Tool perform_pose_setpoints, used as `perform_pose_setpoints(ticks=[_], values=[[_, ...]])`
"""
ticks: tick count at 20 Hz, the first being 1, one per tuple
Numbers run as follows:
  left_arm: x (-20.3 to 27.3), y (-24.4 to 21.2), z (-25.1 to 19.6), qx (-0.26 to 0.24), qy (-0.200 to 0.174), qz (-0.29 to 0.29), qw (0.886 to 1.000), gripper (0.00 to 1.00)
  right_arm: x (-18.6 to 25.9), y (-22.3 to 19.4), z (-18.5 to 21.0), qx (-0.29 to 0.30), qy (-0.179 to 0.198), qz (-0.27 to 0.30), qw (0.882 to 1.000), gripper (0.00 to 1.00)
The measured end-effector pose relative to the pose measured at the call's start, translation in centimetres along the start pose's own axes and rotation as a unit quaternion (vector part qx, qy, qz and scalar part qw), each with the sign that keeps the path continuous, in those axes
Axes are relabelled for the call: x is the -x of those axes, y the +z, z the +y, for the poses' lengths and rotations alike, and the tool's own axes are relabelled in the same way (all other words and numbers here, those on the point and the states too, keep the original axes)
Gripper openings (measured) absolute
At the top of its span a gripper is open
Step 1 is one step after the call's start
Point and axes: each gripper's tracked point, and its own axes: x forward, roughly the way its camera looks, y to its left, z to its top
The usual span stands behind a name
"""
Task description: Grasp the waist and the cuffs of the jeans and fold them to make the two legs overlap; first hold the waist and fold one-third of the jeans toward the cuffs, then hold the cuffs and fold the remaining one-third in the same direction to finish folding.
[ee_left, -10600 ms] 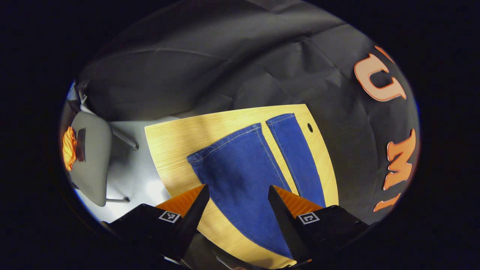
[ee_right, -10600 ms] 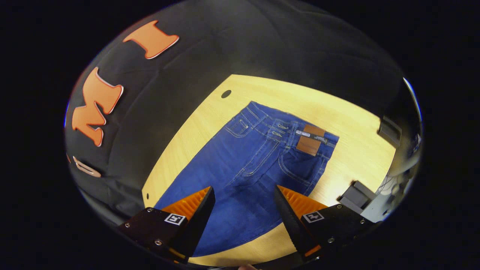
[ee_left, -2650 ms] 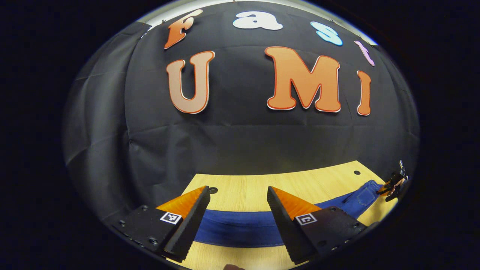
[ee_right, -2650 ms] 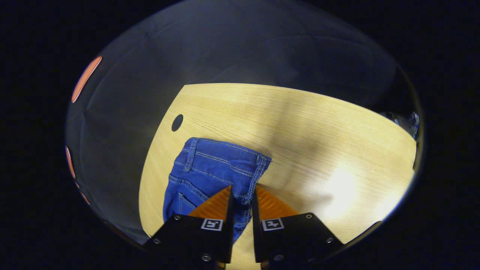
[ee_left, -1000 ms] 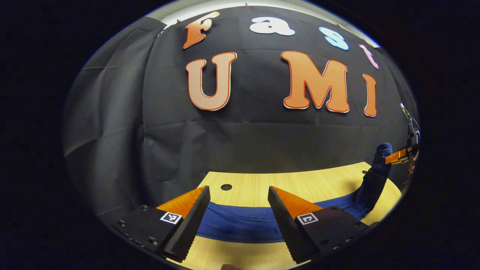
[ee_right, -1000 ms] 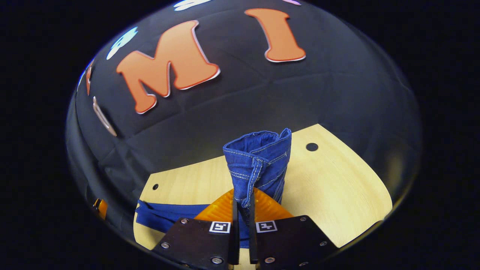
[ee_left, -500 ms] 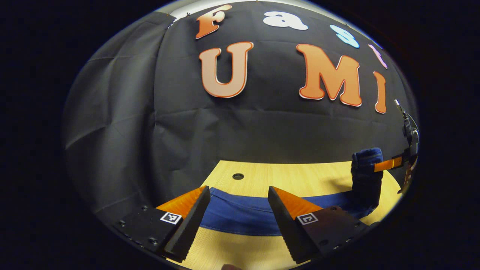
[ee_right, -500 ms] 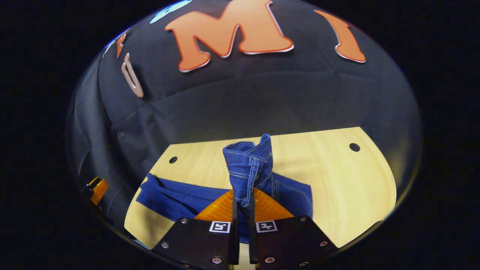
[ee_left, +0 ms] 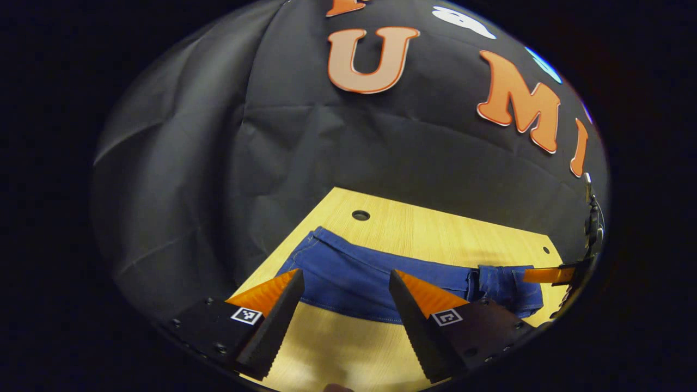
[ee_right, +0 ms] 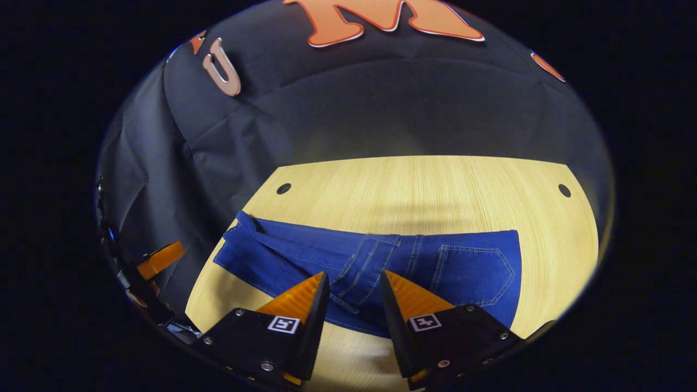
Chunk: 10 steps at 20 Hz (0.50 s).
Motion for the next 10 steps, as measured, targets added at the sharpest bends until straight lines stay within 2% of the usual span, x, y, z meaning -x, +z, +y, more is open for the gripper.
perform_pose_setpoints(ticks=[3, 4, 7, 10], values=[[-2.0, -2.3, 1.6, 0.078, -0.016, 0.052, 0.995, 0.97, 1.2, 1.4, -1.5, 0.011, -0.022, -0.025, 0.999, 0.70], [-2.4, -2.9, 2.2, 0.112, -0.019, 0.074, 0.991, 0.97, 2.0, 2.0, -2.3, 0.014, -0.033, -0.034, 0.999, 0.75], [-4.2, -5.1, 3.6, 0.205, -0.020, 0.114, 0.972, 0.94, 4.6, 3.3, -5.2, 0.018, -0.064, -0.061, 0.996, 0.79], [-6.1, -6.6, 5.1, 0.257, -0.023, 0.136, 0.956, 0.97, 6.7, 4.8, -7.5, 0.015, -0.095, -0.084, 0.992, 0.83]])
